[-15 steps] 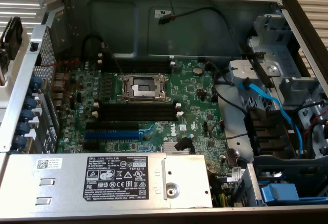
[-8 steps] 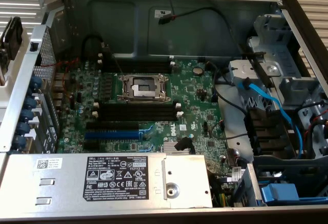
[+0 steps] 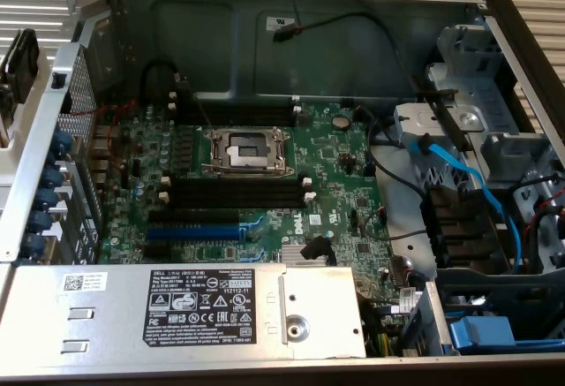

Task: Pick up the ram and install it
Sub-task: 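Pick up the ram and move it above insertion slot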

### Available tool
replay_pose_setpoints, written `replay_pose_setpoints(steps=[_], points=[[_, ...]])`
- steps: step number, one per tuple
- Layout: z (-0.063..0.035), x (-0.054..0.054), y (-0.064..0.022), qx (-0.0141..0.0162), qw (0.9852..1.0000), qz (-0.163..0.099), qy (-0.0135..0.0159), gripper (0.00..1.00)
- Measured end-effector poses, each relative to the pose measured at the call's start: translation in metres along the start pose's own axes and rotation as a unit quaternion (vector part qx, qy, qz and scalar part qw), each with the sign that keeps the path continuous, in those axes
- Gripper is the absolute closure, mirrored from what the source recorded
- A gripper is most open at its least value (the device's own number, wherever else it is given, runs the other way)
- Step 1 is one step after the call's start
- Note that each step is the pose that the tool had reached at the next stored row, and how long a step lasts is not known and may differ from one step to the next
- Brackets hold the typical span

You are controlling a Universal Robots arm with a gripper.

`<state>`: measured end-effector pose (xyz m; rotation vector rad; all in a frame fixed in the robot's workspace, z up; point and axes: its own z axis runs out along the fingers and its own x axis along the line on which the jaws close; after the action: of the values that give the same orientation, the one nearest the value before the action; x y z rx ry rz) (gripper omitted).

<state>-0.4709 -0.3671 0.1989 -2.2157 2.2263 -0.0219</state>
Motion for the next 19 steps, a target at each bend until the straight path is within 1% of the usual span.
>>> replay_pose_setpoints(steps=[2,3,15,17,19], points=[[0.0,0.0,0.0,0.0,1.0,0.0,0.0,0.85],[0.0,0.0,0.0,0.0,1.0,0.0,0.0001,0.87],[0.0,0.0,0.0,0.0,1.0,0.0,0.0,0.87],[-0.0011,0.0,0.0,0.0001,1.0,0.0,-0.0001,0.87],[-0.0044,0.0,-0.0001,0.0001,1.0,0.0,0.0,0.87]])
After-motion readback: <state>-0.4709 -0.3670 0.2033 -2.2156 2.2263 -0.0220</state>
